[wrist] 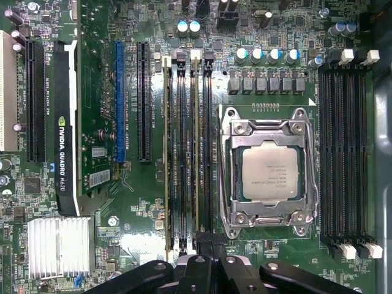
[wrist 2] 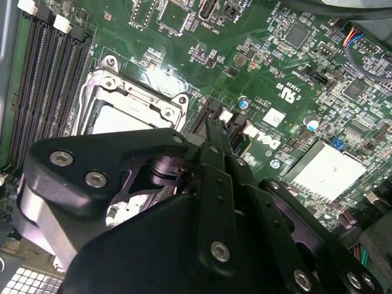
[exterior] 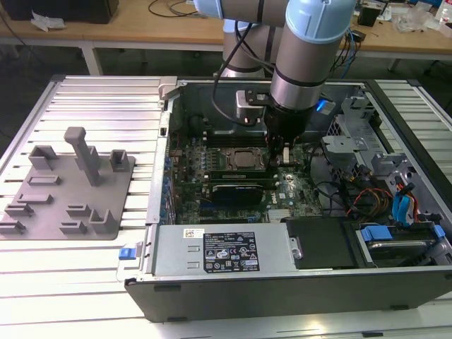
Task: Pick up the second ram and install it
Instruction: 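Press down the second ram until it locks into place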
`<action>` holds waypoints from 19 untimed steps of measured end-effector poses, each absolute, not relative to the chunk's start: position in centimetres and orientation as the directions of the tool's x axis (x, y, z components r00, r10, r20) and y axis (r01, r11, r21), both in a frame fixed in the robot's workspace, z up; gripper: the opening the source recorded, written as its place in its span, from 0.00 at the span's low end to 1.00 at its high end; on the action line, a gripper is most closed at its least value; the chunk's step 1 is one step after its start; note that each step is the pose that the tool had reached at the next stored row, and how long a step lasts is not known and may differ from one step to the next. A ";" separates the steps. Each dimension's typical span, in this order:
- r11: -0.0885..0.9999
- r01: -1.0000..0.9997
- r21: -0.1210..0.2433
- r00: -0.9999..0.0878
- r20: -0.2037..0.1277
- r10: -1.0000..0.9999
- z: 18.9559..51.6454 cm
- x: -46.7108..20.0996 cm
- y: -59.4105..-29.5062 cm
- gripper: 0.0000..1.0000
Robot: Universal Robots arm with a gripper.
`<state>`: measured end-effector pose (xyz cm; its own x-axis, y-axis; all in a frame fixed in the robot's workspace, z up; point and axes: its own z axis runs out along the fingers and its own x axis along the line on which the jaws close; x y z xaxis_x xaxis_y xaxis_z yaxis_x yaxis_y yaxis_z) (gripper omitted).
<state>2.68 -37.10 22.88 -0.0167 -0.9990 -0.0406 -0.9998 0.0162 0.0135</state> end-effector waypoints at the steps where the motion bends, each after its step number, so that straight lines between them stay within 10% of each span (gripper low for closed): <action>1: 0.016 -1.000 0.014 -0.017 -0.041 -0.999 22.9 2.7 -37.1 0.08; 19: 0.016 -1.000 0.012 -0.017 -0.041 -0.999 23.8 -2.2 -37.1 0.08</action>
<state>-2.21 -37.09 23.82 -0.0168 -0.9990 -0.0408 -0.9998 0.0163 0.0120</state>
